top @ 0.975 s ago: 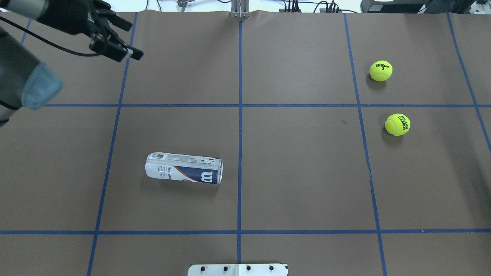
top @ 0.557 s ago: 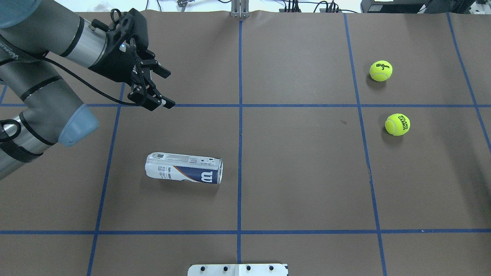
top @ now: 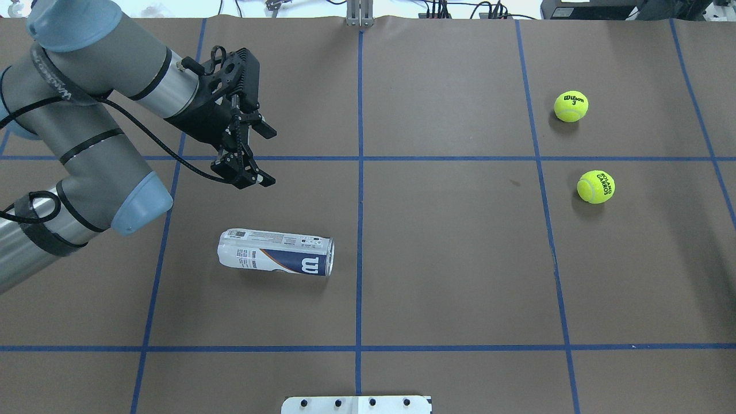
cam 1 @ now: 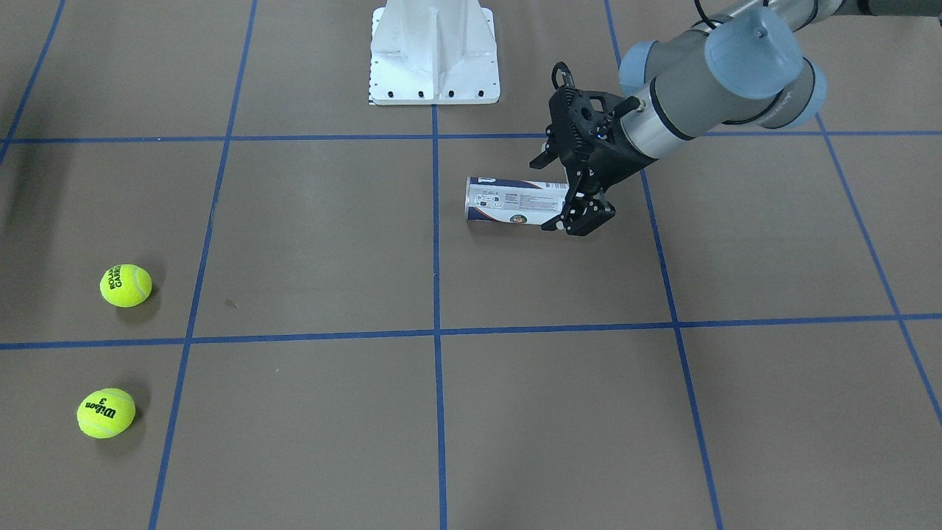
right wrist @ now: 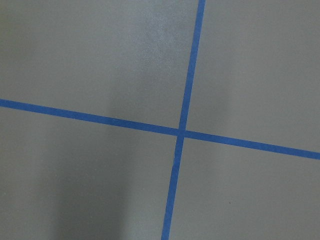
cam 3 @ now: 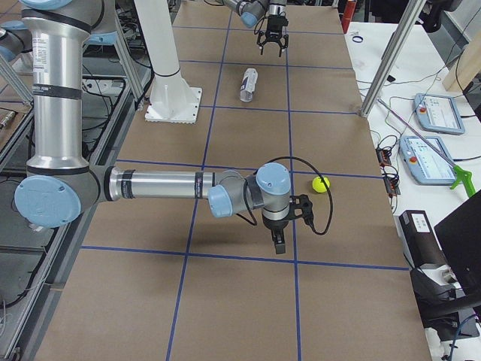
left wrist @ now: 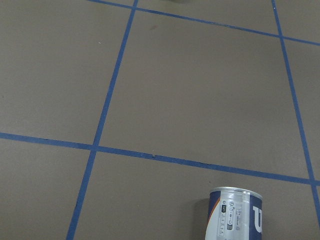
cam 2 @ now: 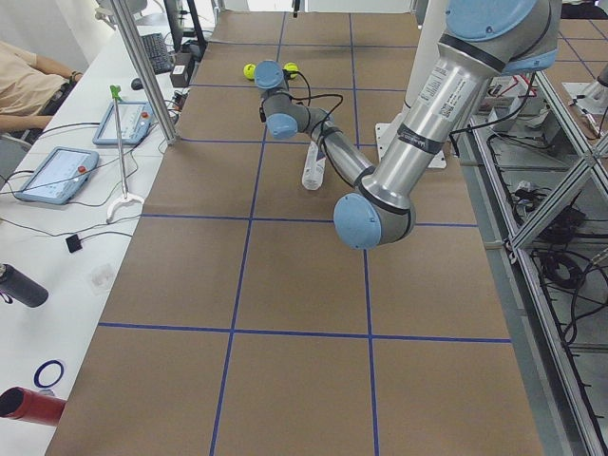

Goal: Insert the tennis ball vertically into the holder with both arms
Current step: 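Move the left gripper down toward the lying white tennis ball can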

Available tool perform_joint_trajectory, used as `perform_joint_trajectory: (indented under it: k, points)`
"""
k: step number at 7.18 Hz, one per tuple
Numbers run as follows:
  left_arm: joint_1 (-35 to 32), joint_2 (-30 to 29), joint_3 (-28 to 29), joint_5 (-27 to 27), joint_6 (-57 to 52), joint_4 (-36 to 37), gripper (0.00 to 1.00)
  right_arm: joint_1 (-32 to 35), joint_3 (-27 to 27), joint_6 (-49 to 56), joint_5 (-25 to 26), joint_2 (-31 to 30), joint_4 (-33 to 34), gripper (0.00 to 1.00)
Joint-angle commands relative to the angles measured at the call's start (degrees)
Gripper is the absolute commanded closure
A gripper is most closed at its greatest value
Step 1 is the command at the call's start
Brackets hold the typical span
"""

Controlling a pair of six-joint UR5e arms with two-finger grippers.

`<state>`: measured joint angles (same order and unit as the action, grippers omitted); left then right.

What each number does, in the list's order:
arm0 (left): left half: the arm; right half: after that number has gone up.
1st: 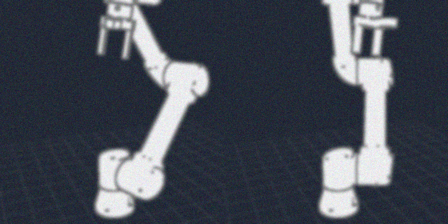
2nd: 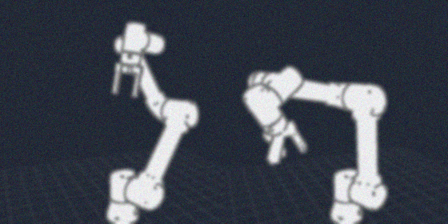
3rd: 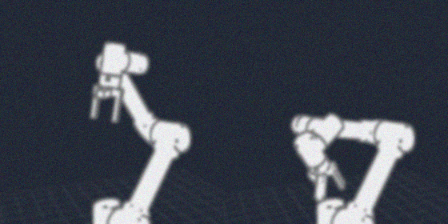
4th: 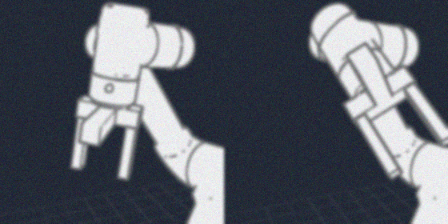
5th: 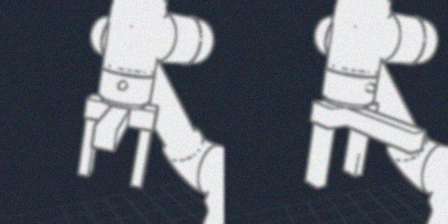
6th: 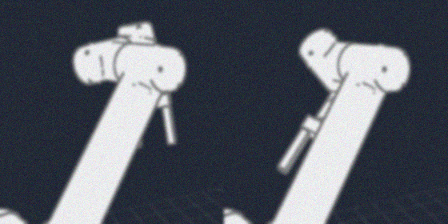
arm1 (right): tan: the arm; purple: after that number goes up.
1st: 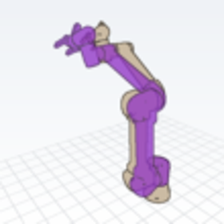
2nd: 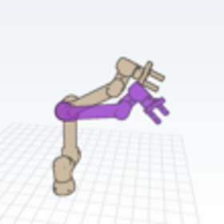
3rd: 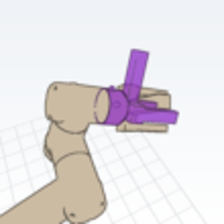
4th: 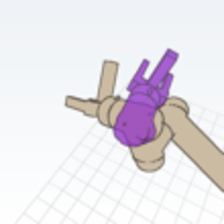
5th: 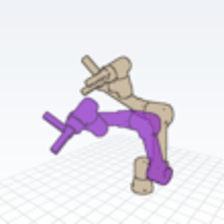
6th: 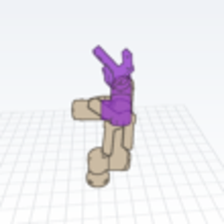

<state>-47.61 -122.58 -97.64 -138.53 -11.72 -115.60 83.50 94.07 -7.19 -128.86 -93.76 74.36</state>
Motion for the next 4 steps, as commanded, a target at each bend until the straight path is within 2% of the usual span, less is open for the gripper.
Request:
perform_joint_trajectory:
  k: [1, 2, 4]
  points:
    - [3.4, -1.0, -0.6, 4.9, -3.7, 5.3, 0.0, 0.0, 0.1, -1.4, -0.1, 0.2, 0.0, 0.0]
    - [6.4, -1.0, -1.7, 9.9, -6.3, 9.7, 0.0, 0.0, 0.1, -1.4, -0.1, 0.2, 0.0, 0.0]
    - [15.0, -1.0, -9.4, 21.3, -8.1, 24.6, 0.0, 0.0, 0.1, -1.9, -0.1, 0.2, 0.0, 0.0]
